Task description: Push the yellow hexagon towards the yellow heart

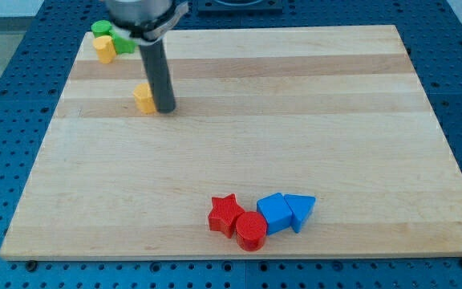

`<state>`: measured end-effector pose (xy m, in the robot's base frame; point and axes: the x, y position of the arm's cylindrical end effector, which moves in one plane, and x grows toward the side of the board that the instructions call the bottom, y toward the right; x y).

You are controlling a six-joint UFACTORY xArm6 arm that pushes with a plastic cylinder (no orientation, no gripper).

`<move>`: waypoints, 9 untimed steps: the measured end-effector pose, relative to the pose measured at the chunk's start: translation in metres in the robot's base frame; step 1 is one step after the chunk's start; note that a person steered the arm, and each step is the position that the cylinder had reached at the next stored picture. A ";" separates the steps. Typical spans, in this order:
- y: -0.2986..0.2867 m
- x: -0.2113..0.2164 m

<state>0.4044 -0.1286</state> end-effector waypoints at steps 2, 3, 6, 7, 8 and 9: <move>-0.038 -0.043; -0.038 -0.080; -0.004 -0.111; -0.049 -0.111; -0.071 -0.116; -0.077 -0.121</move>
